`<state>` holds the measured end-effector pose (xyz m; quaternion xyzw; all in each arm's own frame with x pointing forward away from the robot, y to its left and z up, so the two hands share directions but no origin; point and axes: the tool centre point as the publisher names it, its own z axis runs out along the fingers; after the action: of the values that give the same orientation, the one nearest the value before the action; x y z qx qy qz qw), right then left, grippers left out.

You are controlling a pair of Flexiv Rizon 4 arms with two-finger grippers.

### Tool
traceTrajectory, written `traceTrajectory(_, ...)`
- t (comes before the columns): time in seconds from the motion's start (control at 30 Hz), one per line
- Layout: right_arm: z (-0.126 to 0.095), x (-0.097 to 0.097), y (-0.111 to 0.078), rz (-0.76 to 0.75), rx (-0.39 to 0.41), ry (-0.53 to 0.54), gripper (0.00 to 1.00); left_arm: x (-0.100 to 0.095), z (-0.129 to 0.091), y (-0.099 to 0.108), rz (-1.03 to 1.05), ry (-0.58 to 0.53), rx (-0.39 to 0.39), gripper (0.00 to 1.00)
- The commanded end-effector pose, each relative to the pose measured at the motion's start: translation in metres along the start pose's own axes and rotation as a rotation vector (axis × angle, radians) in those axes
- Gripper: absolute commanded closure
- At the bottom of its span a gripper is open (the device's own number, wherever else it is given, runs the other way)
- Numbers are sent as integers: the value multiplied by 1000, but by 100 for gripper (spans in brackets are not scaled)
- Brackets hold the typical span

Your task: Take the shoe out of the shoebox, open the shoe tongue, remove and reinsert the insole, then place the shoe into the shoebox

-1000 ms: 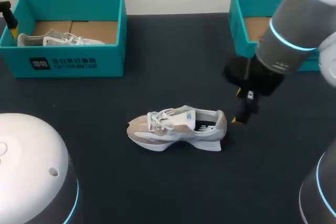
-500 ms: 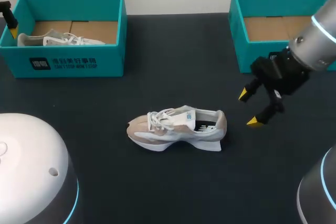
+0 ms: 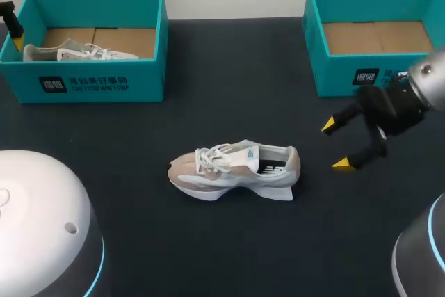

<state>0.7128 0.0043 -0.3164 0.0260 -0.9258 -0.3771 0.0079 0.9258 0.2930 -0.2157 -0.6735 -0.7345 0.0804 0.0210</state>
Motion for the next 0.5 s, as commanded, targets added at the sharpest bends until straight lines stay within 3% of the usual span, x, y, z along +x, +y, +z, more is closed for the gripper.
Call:
traceTrajectory(0.03,3,18,-18,-64,-131,-120,0,0,0,-1,0,1,-3,0)
traceTrajectory(0.37,19,13,-34,-86,-166,-74,0,0,0,-1,0,1,-3,0)
traceTrajectory(0.5,24,13,-40,-92,-202,-115,0,0,0,-1,0,1,-3,0)
